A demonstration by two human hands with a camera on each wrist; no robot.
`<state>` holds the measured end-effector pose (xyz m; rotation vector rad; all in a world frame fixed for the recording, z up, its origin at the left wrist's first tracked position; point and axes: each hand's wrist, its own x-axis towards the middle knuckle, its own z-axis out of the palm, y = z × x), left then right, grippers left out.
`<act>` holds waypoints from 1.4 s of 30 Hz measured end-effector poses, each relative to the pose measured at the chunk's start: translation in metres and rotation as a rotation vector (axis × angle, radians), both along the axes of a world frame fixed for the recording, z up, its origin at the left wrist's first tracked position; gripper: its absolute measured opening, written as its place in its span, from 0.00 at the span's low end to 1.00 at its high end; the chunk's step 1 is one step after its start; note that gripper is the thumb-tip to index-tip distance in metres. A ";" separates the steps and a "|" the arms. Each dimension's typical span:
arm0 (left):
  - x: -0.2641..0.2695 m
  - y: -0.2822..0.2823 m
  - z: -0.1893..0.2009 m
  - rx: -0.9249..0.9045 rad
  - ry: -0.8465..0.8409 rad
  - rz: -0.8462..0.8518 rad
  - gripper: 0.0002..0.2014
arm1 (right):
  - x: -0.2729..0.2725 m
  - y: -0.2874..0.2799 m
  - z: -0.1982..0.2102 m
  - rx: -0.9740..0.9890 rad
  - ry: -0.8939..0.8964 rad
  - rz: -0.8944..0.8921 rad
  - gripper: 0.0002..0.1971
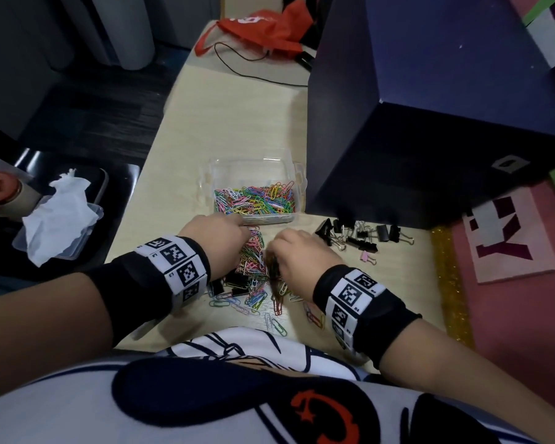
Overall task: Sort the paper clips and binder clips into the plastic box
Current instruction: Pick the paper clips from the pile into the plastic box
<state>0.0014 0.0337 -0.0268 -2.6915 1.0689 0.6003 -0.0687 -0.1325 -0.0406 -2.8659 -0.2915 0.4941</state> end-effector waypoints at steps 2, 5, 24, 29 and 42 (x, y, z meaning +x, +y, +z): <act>-0.001 0.002 0.000 0.004 -0.011 0.031 0.18 | -0.004 0.008 -0.001 0.071 0.035 0.092 0.23; 0.000 0.005 0.001 0.006 0.009 0.062 0.22 | -0.007 0.006 -0.005 0.032 0.105 0.111 0.25; 0.003 0.012 0.002 0.108 0.037 0.116 0.21 | 0.014 0.008 -0.003 -0.071 0.160 0.084 0.32; 0.004 0.014 0.000 0.097 0.043 0.110 0.21 | 0.013 -0.005 0.002 -0.160 0.108 -0.007 0.21; 0.006 0.010 0.000 0.079 0.032 0.110 0.20 | -0.002 0.003 -0.017 -0.020 0.026 0.051 0.21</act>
